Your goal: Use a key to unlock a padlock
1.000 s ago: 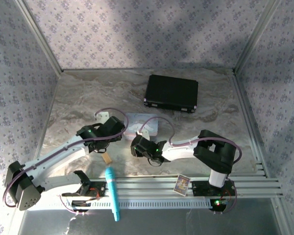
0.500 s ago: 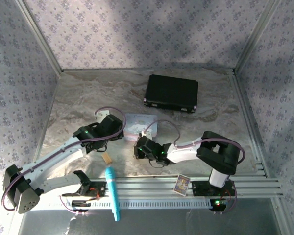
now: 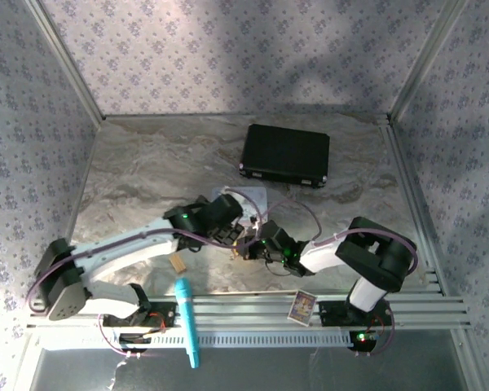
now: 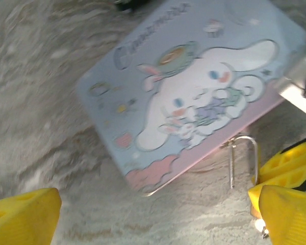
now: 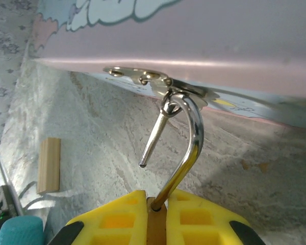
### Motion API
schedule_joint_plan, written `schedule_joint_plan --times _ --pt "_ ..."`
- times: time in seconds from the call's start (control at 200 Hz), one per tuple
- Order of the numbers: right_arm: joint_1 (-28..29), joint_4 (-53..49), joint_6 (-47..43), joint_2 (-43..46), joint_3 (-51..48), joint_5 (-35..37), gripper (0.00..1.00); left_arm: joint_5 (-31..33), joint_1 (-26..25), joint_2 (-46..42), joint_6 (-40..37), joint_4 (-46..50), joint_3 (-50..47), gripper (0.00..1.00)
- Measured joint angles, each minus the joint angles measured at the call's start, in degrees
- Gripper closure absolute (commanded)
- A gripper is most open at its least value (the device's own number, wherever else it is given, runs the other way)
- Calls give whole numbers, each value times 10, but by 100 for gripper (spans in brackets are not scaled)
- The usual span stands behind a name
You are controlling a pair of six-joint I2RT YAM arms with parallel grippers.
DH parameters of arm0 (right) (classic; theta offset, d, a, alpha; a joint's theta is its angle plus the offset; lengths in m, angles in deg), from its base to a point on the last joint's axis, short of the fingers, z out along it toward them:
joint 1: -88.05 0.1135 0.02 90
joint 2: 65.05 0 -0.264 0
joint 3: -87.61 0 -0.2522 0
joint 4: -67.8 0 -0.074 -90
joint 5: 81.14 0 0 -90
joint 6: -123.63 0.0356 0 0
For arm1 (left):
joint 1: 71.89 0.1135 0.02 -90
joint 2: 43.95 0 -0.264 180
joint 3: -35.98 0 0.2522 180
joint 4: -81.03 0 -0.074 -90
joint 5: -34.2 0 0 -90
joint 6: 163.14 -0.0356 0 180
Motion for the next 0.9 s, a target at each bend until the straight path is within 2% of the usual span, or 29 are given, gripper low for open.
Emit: schedule_joint_plan --times 0.13,0.37,0.535,0.595,0.78,0.9 --pt "-12 26 -5 5 -19 -19 100 -10 8 61 -70 -14 22 9" --pt "-25 65 -3 25 -65 -24 100 -21 21 104 -152 -28 33 11" --pt "-28 71 2 28 -71 -24 100 -16 22 150 -170 -28 35 23" --pt "-28 85 7 22 -73 -23 100 -14 22 162 -171 -25 35 25" --pt "-30 151 23 -13 -73 -14 100 4 22 171 -178 -25 37 48" --pt "-27 179 39 -29 -72 2 100 7 22 171 -181 -26 37 52"
